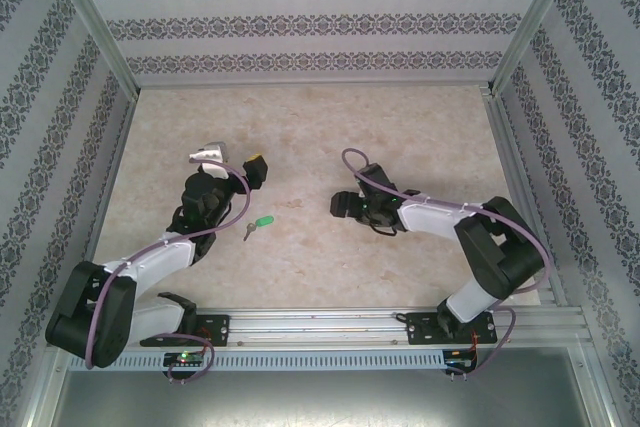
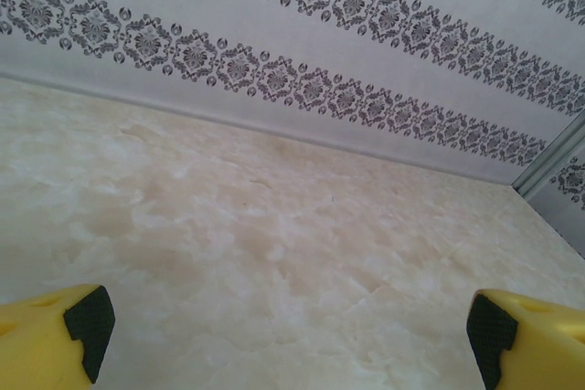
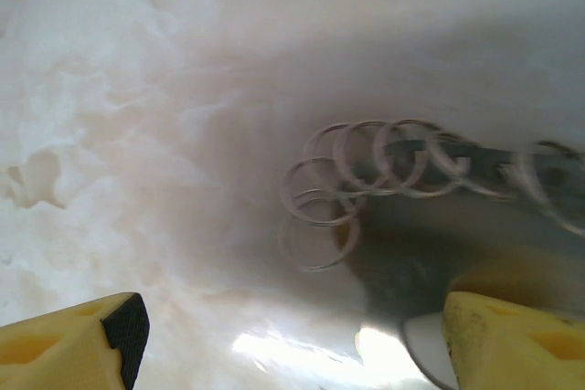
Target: Put the keys on the keyring
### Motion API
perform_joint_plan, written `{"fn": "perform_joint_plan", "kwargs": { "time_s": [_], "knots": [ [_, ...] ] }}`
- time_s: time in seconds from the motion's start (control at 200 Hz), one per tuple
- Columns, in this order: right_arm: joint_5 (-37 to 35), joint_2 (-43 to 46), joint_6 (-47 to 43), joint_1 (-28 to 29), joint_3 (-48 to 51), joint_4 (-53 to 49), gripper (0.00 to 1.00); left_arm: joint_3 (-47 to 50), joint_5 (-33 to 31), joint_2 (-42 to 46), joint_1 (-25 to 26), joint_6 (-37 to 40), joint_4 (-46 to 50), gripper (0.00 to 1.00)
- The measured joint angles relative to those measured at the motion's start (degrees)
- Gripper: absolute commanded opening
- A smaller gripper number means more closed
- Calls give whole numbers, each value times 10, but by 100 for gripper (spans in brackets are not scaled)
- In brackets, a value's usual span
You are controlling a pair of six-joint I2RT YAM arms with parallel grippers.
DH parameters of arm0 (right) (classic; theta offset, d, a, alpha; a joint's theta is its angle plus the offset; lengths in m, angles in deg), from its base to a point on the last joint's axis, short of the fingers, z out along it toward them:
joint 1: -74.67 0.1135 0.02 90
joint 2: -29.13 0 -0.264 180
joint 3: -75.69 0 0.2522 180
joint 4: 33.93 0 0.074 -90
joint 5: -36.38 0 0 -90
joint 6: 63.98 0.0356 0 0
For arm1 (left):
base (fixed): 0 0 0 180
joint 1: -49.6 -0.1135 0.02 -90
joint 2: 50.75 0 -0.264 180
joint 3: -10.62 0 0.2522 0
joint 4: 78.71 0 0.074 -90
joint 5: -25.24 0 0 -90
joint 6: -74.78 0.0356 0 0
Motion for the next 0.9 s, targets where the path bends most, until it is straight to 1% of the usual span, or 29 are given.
{"fn": "perform_joint_plan", "kwargs": {
  "time_s": [0.295,0.49,0.64,0.804,0.899],
  "knots": [
    [12,-92,13,49,-96,10,81,0,-6,34,0,-2,23,100],
    [44,-165,17,68,-189,7,81,0,-5,66,0,-5,37,100],
    [70,-212,26,74,-263,4,79,-1,-1,73,0,-14,52,100],
    [80,-202,24,74,-282,5,79,-3,12,75,0,-19,71,100],
    [78,-156,16,69,-253,3,79,-3,23,83,0,-26,84,100]
  ]
}}
